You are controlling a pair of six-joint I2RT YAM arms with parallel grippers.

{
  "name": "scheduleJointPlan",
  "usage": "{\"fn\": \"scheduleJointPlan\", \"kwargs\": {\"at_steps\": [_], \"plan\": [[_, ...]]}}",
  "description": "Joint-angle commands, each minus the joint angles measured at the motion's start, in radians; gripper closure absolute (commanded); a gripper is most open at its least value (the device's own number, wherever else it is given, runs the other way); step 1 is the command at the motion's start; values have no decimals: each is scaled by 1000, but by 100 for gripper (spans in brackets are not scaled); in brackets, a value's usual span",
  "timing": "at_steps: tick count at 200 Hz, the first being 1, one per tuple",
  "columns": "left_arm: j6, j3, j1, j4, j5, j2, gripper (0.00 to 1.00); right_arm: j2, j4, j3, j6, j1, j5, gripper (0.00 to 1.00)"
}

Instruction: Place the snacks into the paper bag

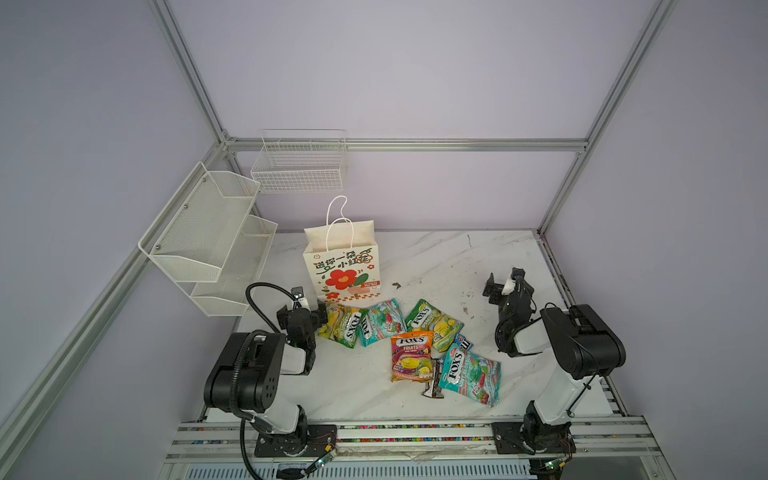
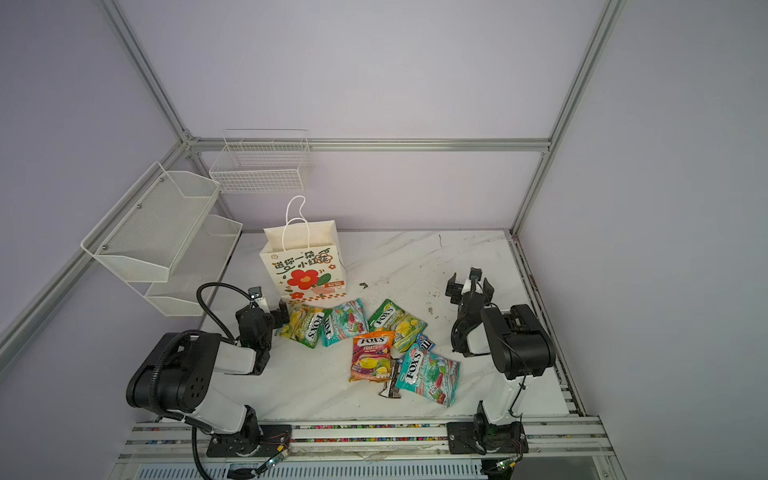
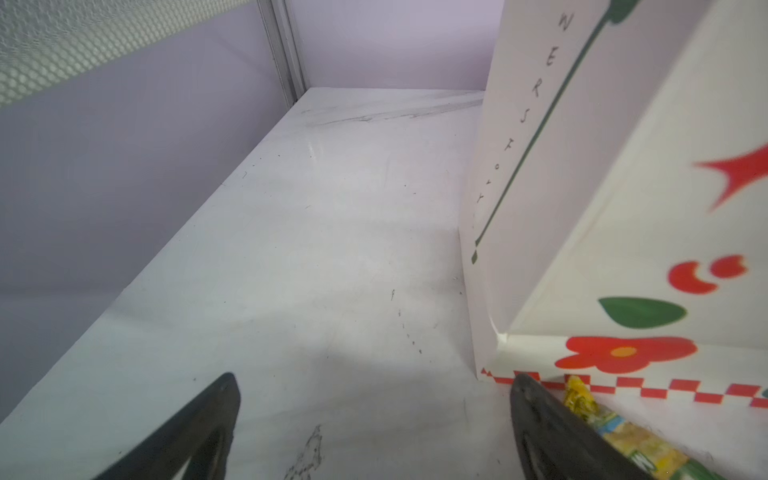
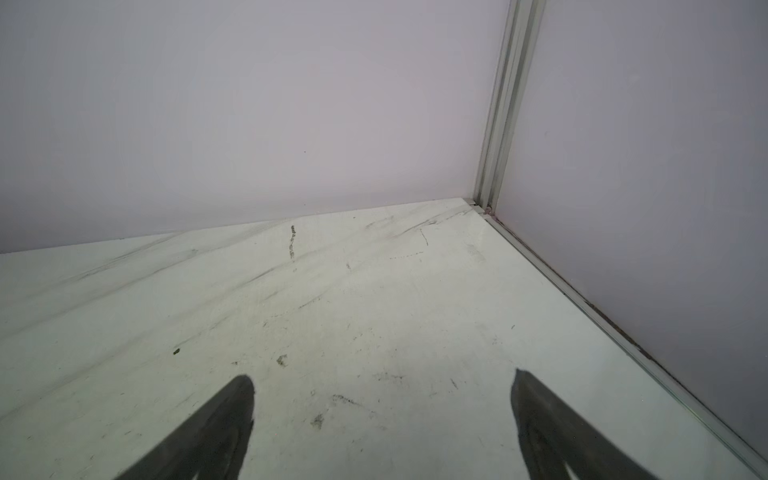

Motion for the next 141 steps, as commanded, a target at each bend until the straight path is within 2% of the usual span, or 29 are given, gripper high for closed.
{"fn": "scheduleJointPlan", "kwargs": {"at_steps": [1,141], "plan": [[13,69,9,62,-14,3,0,7,51,6,13,-3,21,3],[13,70,8,61,-14,3,0,11,51,9,11,-3,5,3]]}}
